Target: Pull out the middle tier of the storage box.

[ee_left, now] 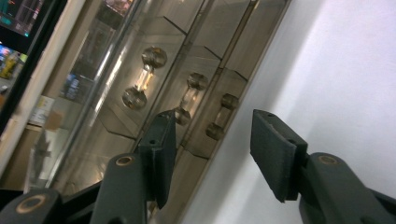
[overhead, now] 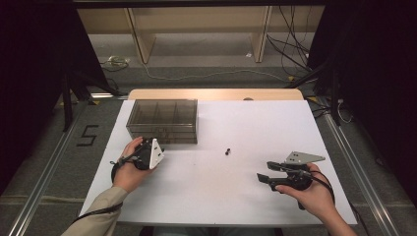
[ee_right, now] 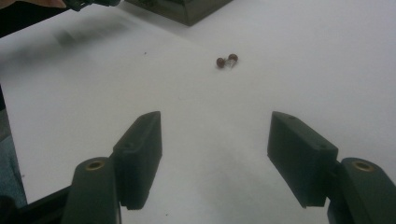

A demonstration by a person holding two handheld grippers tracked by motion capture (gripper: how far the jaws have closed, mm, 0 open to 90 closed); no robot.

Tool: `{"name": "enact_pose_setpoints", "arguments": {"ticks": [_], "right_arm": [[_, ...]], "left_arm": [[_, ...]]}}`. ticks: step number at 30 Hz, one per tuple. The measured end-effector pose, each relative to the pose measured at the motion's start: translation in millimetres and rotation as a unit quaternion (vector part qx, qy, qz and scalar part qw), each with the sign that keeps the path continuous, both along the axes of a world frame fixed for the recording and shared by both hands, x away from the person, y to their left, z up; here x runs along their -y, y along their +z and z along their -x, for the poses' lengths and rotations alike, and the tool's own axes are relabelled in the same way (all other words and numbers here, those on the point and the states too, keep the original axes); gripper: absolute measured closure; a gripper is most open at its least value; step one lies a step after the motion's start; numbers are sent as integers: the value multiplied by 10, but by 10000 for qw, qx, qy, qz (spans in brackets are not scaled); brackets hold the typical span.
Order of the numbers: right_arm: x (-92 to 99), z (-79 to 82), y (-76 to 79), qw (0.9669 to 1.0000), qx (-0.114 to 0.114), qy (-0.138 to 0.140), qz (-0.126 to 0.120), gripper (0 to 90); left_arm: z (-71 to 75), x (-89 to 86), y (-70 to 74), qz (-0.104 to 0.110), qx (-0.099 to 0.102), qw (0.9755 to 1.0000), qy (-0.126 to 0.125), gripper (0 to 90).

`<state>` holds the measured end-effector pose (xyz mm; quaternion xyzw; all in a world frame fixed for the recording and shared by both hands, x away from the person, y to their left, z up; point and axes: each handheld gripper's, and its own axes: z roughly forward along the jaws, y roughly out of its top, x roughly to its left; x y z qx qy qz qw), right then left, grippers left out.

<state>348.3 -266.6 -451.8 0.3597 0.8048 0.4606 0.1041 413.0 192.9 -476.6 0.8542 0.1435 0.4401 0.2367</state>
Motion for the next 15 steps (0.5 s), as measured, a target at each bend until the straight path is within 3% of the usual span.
{"name": "enact_pose_setpoints", "arguments": {"ticks": [9,15], "right_arm": [[-30,-5,-9,10000,-10,30,33,358],[-22,-6,-11,10000,-10,16,40,358]], "left_arm": [[-80,109,-9,-447,357,9984,-35,550],[-106,206,-28,-846,489,9952,-86,579]]}}
